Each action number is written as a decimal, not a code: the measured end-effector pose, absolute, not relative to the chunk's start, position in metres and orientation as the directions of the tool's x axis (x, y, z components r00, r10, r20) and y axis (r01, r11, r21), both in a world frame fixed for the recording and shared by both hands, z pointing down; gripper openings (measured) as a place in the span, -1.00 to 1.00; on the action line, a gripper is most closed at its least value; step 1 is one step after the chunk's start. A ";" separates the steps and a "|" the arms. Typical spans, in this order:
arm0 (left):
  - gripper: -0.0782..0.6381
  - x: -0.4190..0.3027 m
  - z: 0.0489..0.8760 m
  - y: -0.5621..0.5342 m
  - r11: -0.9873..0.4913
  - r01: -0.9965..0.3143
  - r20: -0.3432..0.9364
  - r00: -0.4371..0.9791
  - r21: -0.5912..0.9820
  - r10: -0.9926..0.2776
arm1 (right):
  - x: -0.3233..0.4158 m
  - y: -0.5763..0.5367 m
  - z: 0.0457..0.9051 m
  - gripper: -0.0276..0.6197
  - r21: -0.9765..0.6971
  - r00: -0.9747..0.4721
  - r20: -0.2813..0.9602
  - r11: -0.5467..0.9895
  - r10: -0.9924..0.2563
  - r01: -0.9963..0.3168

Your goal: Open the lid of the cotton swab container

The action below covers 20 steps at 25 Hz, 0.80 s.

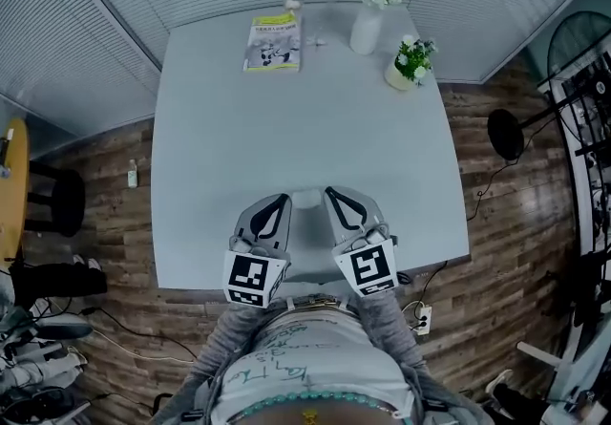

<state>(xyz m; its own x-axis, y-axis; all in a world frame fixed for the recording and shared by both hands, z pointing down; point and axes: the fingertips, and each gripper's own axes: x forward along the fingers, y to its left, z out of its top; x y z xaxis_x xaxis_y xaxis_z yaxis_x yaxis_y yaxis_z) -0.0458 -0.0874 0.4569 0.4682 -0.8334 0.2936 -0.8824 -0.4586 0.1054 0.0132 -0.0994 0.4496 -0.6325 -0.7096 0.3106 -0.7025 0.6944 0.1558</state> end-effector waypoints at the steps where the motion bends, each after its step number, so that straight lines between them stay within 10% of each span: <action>1: -0.79 -0.048 0.462 -0.089 -0.460 -0.881 0.303 0.470 0.109 -0.829 | 0.012 -0.102 0.452 -0.91 0.159 -0.626 0.329 0.695 -0.707 -0.702; 20: -0.79 -0.065 0.557 -0.083 -0.491 -0.866 0.466 0.474 0.094 -0.747 | 0.019 -0.104 0.548 -0.91 0.191 -0.600 0.546 0.784 -0.585 -0.590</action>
<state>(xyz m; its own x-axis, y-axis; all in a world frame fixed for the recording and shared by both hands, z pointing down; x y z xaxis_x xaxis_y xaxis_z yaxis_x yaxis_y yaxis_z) -0.0652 -0.0833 0.5572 0.4736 -0.7471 0.4664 -0.8664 -0.4905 0.0940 0.0192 -0.1044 0.5482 -0.5996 -0.5847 0.5464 -0.5904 0.7841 0.1912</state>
